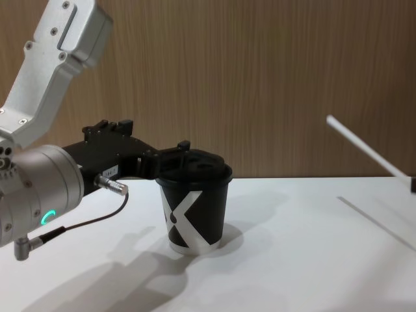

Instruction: Pick up the straw with one hand, pass it to the other hand, and insert it into the cup.

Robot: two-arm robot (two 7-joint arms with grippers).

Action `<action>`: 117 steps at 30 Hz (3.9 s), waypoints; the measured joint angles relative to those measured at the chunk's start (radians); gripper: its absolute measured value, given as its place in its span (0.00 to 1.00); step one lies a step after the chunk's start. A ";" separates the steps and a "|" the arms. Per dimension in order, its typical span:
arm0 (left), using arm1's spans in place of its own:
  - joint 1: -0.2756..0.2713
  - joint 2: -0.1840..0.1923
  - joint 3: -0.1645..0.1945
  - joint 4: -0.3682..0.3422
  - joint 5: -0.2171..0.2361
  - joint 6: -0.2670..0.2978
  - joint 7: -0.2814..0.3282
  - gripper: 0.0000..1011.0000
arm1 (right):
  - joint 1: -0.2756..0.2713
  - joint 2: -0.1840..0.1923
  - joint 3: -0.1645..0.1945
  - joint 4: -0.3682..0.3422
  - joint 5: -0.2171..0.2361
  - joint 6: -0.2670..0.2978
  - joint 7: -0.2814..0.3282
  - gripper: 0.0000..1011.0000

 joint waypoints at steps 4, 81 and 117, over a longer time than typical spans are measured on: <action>0.000 0.000 0.000 0.000 0.000 0.000 0.000 0.99 | 0.011 -0.007 0.000 -0.004 0.015 -0.046 0.017 0.00; 0.022 0.000 -0.033 -0.031 -0.059 -0.043 -0.047 0.99 | 0.427 -0.071 -0.270 0.320 0.437 -0.284 0.742 0.00; 0.252 0.113 -0.254 -0.292 -0.429 -0.141 -0.319 0.99 | 0.436 -0.068 -0.285 0.328 0.447 -0.276 0.766 0.00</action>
